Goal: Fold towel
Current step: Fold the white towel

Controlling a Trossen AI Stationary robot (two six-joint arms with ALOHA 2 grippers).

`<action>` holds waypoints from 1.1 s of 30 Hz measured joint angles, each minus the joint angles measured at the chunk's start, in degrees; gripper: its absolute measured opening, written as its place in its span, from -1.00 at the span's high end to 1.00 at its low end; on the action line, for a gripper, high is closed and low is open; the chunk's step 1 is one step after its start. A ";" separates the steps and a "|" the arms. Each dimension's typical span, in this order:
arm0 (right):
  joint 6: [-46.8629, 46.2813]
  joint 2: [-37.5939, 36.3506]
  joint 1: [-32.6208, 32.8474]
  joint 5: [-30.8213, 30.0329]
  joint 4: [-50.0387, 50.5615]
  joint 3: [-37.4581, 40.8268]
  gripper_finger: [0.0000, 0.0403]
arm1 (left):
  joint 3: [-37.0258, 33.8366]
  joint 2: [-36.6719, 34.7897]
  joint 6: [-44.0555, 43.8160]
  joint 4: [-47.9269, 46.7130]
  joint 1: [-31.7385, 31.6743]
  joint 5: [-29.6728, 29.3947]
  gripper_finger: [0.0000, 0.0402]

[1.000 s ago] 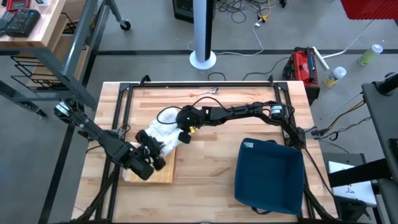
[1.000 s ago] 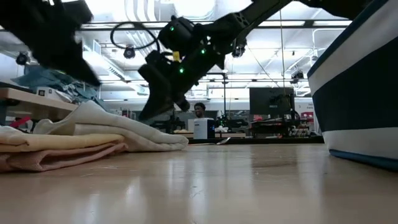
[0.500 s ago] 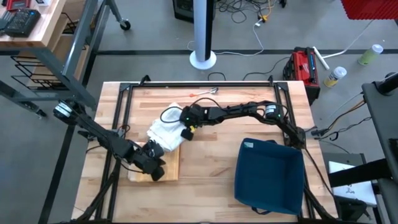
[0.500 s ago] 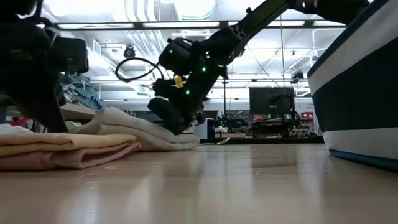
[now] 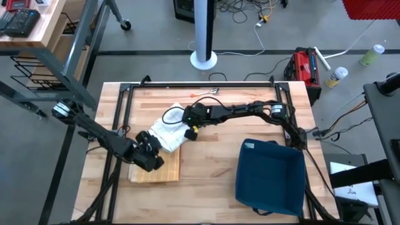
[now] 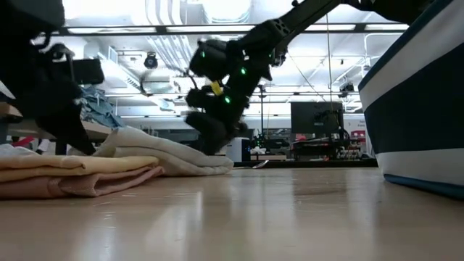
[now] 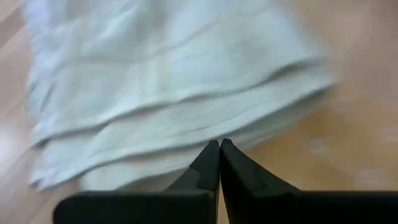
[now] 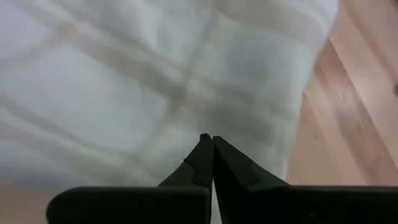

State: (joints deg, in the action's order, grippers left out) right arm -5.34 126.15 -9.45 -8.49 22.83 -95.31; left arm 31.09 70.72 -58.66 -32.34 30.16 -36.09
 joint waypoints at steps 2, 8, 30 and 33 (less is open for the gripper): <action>-0.02 0.57 -0.52 -0.11 1.90 0.08 1.00 | -1.66 -0.02 -0.67 -0.43 -1.36 0.35 0.99; -1.90 0.23 -0.57 -0.73 4.80 3.20 1.00 | -5.68 0.55 -6.98 0.33 -3.98 -1.43 1.00; -0.43 -13.23 2.44 -3.04 23.61 3.63 1.00 | 0.31 1.31 14.58 20.63 -7.85 -14.22 0.97; 0.47 -13.29 1.19 -2.32 19.92 3.63 1.00 | 0.25 2.14 18.97 23.49 -10.35 -13.06 0.99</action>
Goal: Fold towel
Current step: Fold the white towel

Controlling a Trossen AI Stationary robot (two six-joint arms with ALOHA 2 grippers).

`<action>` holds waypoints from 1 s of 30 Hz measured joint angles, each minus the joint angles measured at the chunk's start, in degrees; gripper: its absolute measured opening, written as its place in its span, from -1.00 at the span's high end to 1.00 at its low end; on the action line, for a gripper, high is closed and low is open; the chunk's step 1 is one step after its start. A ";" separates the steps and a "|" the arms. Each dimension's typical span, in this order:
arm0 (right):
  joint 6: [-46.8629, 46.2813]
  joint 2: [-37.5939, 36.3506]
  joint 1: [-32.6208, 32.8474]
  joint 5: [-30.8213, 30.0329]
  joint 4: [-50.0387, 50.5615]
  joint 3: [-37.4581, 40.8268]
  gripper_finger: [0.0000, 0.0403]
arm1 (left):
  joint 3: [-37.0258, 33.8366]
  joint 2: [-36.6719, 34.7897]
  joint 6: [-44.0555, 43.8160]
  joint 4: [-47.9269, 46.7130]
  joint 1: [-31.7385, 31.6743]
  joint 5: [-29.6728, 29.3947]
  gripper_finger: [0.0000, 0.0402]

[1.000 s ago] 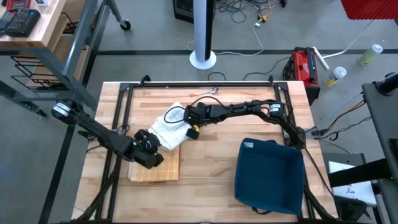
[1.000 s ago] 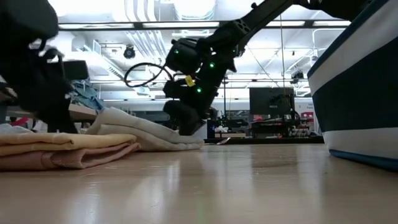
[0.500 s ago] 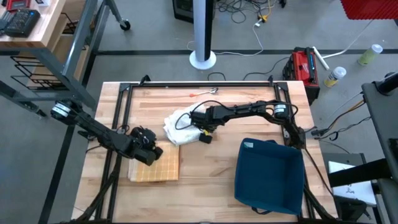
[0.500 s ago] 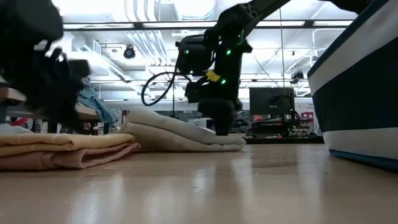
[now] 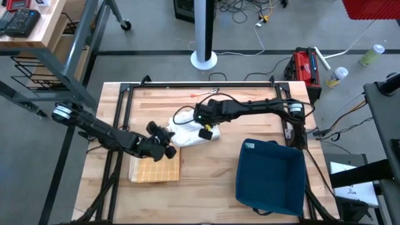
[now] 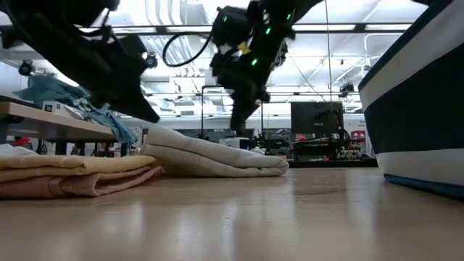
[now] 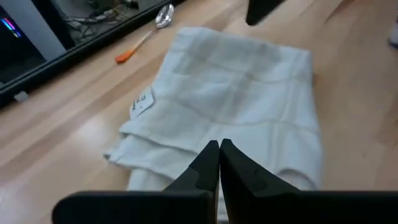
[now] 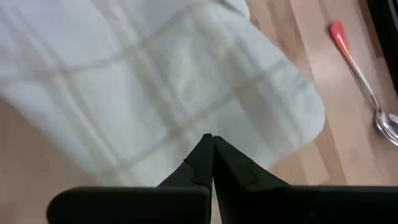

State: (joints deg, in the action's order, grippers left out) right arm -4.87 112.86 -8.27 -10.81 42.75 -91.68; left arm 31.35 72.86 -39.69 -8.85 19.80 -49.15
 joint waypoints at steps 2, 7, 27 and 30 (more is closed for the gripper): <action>-0.12 1.45 -0.89 1.59 -3.11 0.00 1.00 | -0.04 0.93 3.35 2.35 -1.96 3.28 0.99; -1.48 6.65 -1.91 3.03 -5.09 0.15 1.00 | -0.05 5.49 10.04 9.55 -7.51 12.51 1.00; 1.56 3.42 1.68 4.83 10.61 0.77 1.00 | 0.09 6.94 21.19 7.30 -27.03 28.99 0.98; 3.15 -0.16 1.32 3.72 10.56 2.74 1.00 | 0.05 1.87 21.23 7.75 -27.29 35.81 0.97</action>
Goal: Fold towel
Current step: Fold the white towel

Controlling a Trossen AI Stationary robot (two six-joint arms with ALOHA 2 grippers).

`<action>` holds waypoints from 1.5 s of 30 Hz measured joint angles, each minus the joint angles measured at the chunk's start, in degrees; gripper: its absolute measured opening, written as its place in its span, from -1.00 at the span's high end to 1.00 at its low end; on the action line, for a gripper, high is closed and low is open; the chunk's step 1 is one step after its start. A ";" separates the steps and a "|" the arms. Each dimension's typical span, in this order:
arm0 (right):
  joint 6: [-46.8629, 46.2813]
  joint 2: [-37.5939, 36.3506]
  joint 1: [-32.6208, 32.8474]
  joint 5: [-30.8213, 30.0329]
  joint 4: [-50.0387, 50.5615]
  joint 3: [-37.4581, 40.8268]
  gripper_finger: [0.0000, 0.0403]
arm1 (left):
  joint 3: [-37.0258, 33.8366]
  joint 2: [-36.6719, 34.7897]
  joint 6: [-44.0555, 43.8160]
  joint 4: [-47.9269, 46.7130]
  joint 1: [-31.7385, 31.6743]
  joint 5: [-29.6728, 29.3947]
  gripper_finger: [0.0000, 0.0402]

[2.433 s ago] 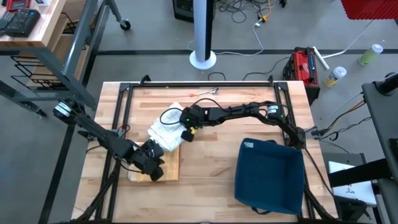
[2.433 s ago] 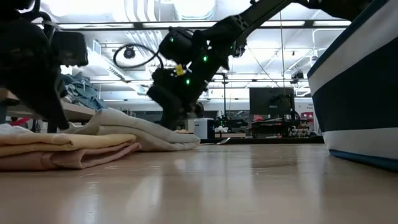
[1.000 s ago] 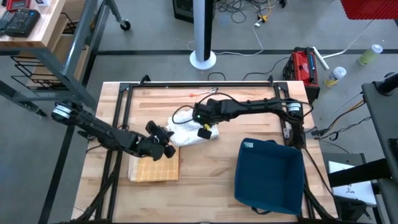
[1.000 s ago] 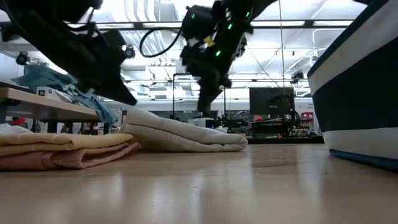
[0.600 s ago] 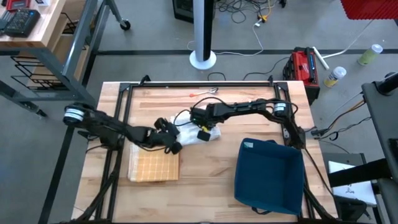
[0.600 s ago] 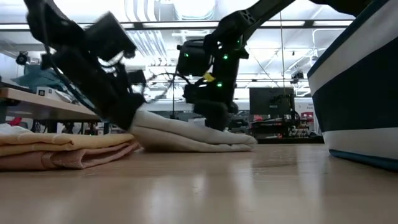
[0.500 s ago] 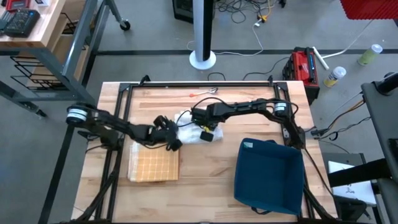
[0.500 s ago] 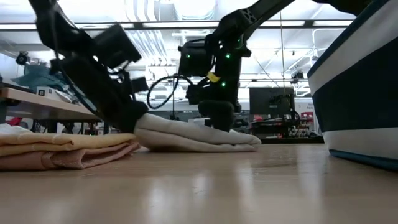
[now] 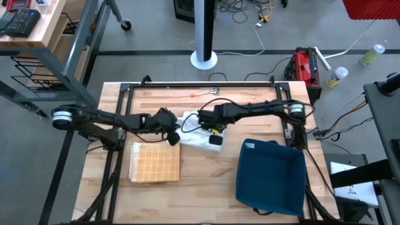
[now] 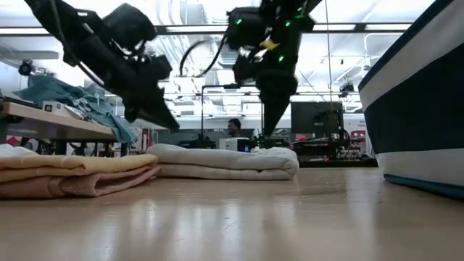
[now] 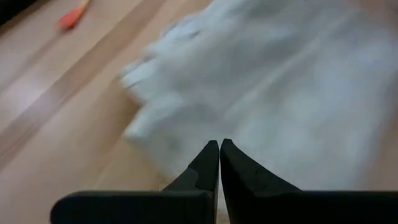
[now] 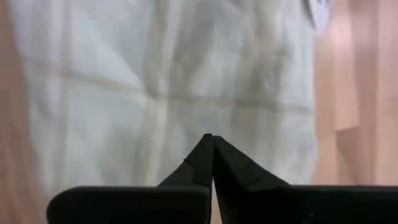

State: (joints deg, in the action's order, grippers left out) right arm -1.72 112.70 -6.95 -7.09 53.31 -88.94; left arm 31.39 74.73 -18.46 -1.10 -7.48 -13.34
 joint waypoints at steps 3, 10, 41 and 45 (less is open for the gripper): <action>2.07 -5.07 -1.05 1.52 -2.31 3.74 1.00 | 0.05 -3.35 -1.41 1.44 -0.56 2.45 0.99; 1.76 -16.98 -2.90 4.21 -9.27 16.02 1.00 | -0.06 -3.24 -4.84 2.98 -3.63 4.46 0.89; -1.24 -23.36 -2.68 4.16 -21.14 27.67 1.00 | 2.34 18.25 -1.46 20.97 -2.36 9.44 0.54; -1.57 -23.36 -2.68 4.17 -21.21 27.67 1.00 | 5.05 15.70 -0.76 15.72 -2.23 7.49 0.53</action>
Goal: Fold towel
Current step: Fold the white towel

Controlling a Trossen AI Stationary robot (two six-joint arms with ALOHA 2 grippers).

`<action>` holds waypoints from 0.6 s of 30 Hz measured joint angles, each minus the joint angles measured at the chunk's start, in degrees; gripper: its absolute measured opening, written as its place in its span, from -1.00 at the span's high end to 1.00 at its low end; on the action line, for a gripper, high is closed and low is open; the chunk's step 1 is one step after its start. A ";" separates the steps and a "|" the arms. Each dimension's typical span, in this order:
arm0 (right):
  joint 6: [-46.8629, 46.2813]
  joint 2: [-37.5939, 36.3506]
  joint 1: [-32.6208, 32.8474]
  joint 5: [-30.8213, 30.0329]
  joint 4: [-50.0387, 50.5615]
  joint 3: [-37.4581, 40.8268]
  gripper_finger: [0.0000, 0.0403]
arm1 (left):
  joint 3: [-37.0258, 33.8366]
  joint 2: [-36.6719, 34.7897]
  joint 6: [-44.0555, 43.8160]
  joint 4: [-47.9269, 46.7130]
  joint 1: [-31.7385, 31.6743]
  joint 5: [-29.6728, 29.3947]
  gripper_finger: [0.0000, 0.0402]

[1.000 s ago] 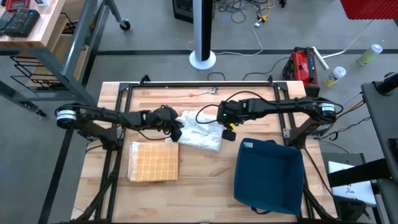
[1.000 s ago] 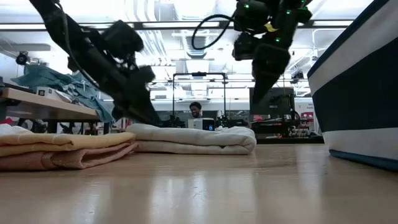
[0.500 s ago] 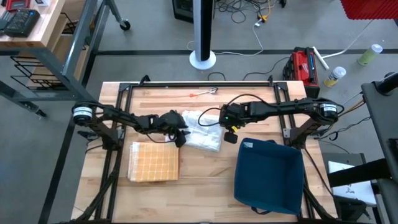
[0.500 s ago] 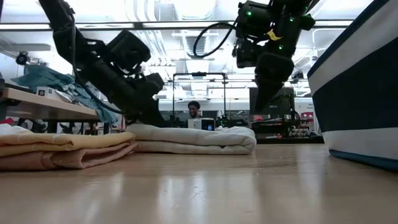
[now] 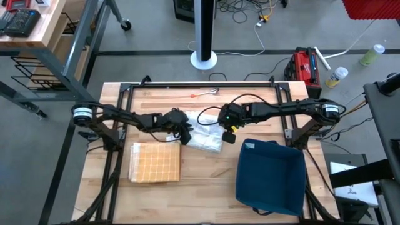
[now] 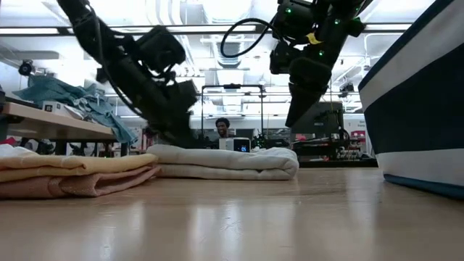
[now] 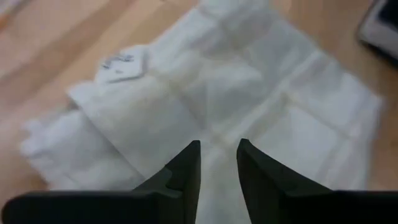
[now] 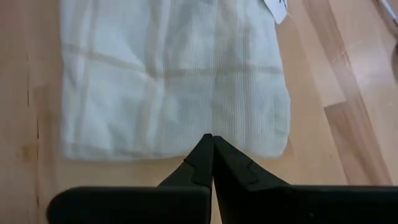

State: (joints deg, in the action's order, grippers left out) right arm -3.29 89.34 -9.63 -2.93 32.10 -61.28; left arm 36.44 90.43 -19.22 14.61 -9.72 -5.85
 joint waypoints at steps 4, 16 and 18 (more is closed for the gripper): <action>0.10 0.00 0.00 0.01 -0.49 0.07 1.00 | 3.33 -1.07 0.23 -13.82 -0.08 -9.55 0.39; 0.76 0.00 0.30 0.18 -3.67 0.07 1.00 | 4.22 2.81 -3.58 -11.45 -0.46 -5.26 0.10; 0.78 0.00 0.35 0.18 -3.94 0.07 1.00 | 4.99 3.78 -2.95 -11.22 -0.60 -3.22 0.15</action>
State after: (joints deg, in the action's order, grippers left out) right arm -2.50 89.34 -9.28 -2.74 28.16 -61.21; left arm 41.43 94.21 -22.17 3.39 -10.32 -9.07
